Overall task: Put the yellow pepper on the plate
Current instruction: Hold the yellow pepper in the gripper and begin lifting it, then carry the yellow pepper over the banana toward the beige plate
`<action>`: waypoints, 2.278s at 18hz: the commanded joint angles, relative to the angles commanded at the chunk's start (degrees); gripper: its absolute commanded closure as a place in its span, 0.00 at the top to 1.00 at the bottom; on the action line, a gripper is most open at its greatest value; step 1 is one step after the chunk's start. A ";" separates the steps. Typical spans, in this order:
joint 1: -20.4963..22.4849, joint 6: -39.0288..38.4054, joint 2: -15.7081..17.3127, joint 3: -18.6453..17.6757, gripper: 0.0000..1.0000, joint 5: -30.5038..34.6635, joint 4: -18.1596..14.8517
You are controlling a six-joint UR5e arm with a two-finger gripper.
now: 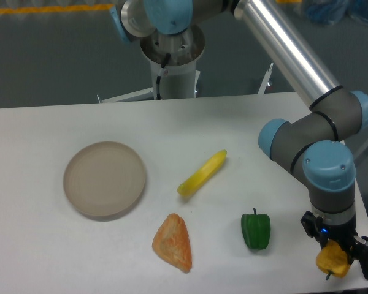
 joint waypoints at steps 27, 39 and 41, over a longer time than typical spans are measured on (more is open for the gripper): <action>-0.97 -19.67 20.73 -16.95 0.25 -10.09 -6.67; -13.26 -47.00 37.79 -41.73 0.25 -18.11 -5.28; -16.16 -52.10 37.79 -44.02 0.25 -18.10 -2.73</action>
